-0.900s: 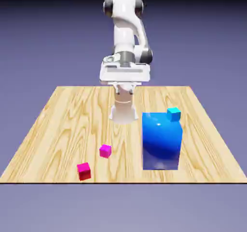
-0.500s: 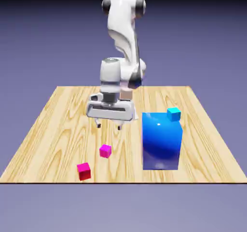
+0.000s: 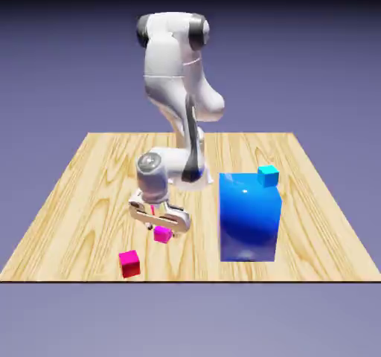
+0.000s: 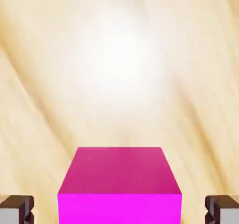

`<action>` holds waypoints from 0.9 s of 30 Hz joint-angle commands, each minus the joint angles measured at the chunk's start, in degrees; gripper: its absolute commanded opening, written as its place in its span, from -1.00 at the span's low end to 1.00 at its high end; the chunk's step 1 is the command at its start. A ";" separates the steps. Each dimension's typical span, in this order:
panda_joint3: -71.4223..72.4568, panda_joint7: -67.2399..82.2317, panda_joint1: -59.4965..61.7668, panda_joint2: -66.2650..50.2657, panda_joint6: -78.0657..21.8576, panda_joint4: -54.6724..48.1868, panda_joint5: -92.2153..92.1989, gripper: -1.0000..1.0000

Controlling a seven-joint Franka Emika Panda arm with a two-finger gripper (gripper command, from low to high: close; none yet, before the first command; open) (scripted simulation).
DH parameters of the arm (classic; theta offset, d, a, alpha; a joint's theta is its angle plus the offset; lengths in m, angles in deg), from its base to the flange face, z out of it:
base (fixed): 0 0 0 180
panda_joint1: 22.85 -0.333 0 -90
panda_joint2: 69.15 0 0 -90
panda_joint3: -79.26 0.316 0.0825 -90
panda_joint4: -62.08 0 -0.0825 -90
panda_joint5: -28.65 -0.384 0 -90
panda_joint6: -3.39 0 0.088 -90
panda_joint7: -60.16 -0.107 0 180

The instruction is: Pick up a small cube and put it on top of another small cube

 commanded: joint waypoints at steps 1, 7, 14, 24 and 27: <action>0.25 0.18 0.22 2.07 -2.01 0.06 -0.28 -1.00; 0.47 -0.24 0.75 11.17 -13.09 -2.02 -2.33 -1.00; -5.82 -8.34 -2.57 5.06 -21.04 -16.56 -6.73 -1.00; -12.00 -16.37 -5.95 -3.43 -26.94 -31.42 -12.05 -1.00; -10.90 -15.16 -5.66 -8.40 -20.92 -30.32 -13.71 -1.00</action>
